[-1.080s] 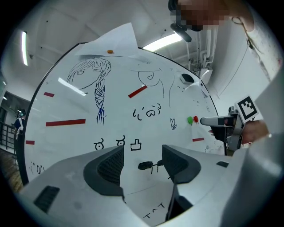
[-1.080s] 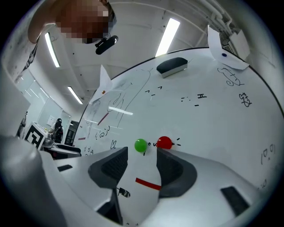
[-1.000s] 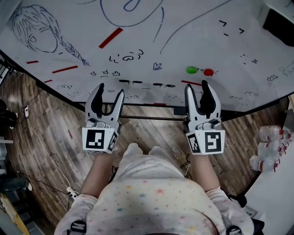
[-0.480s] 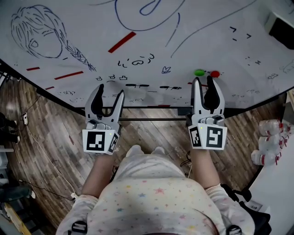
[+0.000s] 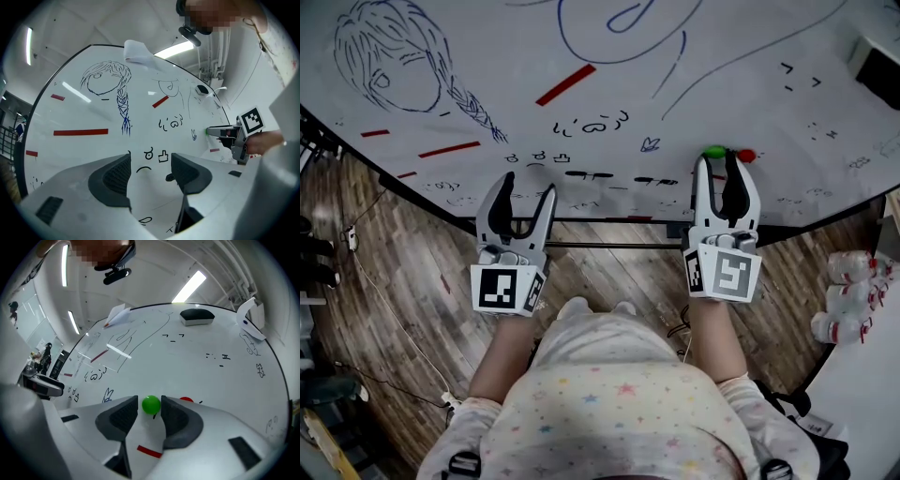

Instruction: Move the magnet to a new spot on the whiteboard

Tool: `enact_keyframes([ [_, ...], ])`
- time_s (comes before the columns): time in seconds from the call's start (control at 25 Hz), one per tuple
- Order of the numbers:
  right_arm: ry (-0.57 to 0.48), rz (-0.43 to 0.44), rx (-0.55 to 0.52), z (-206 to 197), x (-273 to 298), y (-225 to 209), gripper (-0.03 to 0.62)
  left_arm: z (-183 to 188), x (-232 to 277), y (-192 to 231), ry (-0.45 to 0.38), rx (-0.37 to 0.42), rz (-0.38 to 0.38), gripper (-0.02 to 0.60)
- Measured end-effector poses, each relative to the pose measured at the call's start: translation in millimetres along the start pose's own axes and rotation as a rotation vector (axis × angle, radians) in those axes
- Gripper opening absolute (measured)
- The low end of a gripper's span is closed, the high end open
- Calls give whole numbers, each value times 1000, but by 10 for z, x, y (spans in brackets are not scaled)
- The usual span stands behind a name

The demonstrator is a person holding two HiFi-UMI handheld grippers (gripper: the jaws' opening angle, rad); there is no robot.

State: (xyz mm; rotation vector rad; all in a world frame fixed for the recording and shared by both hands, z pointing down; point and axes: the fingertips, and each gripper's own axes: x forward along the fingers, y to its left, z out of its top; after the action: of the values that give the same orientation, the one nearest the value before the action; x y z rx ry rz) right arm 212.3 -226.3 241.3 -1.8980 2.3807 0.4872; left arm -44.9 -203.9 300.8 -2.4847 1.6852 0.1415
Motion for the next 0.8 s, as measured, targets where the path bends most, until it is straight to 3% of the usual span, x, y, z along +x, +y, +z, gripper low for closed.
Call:
enact_keyframes([
  [0.44, 22, -62, -76, -13, 42, -24, 126, -42, -130, 121, 7, -21, 41, 249],
  [0.8, 30, -55, -75, -12, 44, -22, 123, -46, -224, 175, 8, -23, 65, 249],
])
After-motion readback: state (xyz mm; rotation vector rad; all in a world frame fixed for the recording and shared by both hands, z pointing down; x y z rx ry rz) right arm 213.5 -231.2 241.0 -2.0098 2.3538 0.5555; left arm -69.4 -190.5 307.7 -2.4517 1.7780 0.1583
